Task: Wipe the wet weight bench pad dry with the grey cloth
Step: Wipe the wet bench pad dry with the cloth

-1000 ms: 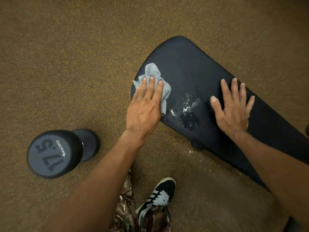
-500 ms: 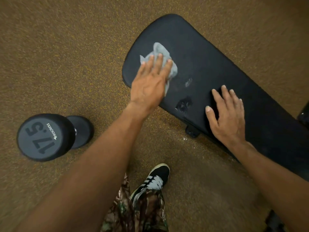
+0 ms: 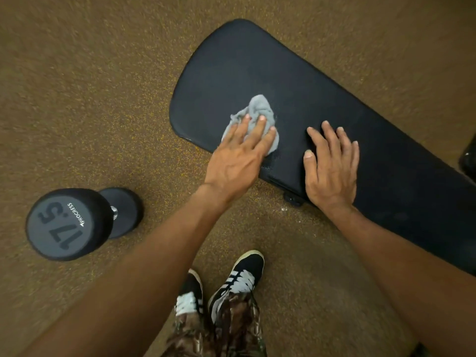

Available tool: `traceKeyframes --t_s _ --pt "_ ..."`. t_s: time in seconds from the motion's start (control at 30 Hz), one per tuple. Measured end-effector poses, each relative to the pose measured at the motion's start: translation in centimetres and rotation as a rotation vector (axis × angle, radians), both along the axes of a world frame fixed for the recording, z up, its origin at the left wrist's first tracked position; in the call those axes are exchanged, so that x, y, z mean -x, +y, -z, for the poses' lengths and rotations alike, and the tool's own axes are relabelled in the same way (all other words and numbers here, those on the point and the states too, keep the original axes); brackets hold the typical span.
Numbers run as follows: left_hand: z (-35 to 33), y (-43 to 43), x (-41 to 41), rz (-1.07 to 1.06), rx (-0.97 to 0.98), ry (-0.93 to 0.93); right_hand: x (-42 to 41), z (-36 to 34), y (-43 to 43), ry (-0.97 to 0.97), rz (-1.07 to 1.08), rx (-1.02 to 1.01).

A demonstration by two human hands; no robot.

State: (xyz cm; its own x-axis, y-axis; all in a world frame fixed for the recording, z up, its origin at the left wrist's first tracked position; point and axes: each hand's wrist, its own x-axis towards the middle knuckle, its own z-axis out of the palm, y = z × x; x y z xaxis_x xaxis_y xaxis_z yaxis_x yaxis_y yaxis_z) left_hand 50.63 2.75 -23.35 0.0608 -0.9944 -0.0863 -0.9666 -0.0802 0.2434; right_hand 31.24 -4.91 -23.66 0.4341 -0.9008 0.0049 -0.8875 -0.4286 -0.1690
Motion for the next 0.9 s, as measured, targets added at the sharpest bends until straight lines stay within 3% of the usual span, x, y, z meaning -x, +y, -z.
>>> traceKeyframes --t_s 0.17,0.3,0.57,0.73,0.9 --pt "-0.6 -5.9 -3.3 -0.065 -0.026 -0.01 0.2 0.2 0.0 -0.052 0.002 -0.001" --pt "-0.9 -3.7 -5.6 -0.18 0.019 0.086 0.3 0.2 0.0 -0.087 0.001 -0.005" --pt "0.3 4.1 -2.6 0.042 0.065 0.104 0.4 0.6 0.0 -0.137 0.01 0.01" --pt "1.0 0.2 -0.8 0.212 0.098 0.016 0.4 0.9 0.0 -0.18 0.037 0.011" --pt "0.1 -3.9 -2.4 0.029 0.005 0.049 0.6 1.0 0.0 -0.223 0.034 -0.005"
